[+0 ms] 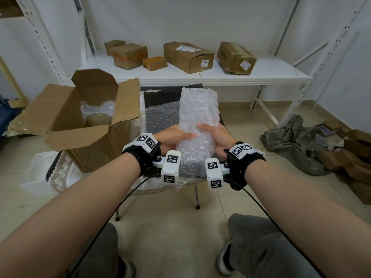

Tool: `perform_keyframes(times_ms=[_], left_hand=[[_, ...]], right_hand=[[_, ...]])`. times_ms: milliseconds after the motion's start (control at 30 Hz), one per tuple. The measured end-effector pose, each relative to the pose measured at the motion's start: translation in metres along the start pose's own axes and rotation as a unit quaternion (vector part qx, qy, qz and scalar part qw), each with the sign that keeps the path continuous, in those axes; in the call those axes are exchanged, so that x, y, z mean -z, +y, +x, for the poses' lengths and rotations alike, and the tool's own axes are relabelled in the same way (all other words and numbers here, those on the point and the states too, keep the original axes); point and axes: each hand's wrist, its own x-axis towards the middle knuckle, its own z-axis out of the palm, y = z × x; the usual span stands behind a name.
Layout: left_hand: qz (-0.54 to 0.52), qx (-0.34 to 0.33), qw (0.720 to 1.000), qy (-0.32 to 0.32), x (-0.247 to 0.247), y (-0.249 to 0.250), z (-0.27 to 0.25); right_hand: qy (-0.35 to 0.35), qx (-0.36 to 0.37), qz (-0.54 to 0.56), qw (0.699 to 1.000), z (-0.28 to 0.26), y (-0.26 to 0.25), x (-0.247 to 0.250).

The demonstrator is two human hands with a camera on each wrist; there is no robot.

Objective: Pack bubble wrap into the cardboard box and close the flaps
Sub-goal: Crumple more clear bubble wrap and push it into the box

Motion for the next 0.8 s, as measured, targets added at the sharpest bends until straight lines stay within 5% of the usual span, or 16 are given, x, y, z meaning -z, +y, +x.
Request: perform_keyframes(times_ms=[133,433,567,733,800], left_hand=[[0.041,-0.031,0.998,-0.025,0.000,0.003,-0.003],[0.034,0.025,0.998,-0.037,-0.005,0.003,-0.012],[0.049,0.006,0.998,0.033,-0.003,0.001,-0.006],[0.022,-0.029,0.999,-0.011,-0.003,-0.008,-0.006],[0.019,-0.076,0.997,0.018,-0.006,-0.011,-0.005]], right_hand=[[-0.027,-0.024,-0.017,0.999,-0.003,0.001,0.001],[0.144,0.070,-0.029,0.987,0.014,-0.001,0.005],[0.105,0.054,-0.005,0.993,0.006,-0.008,0.003],[0.045,0.025,-0.014,0.999,-0.003,-0.011,0.001],[0.055,0.006,-0.008,0.998,-0.006,-0.009,0.000]])
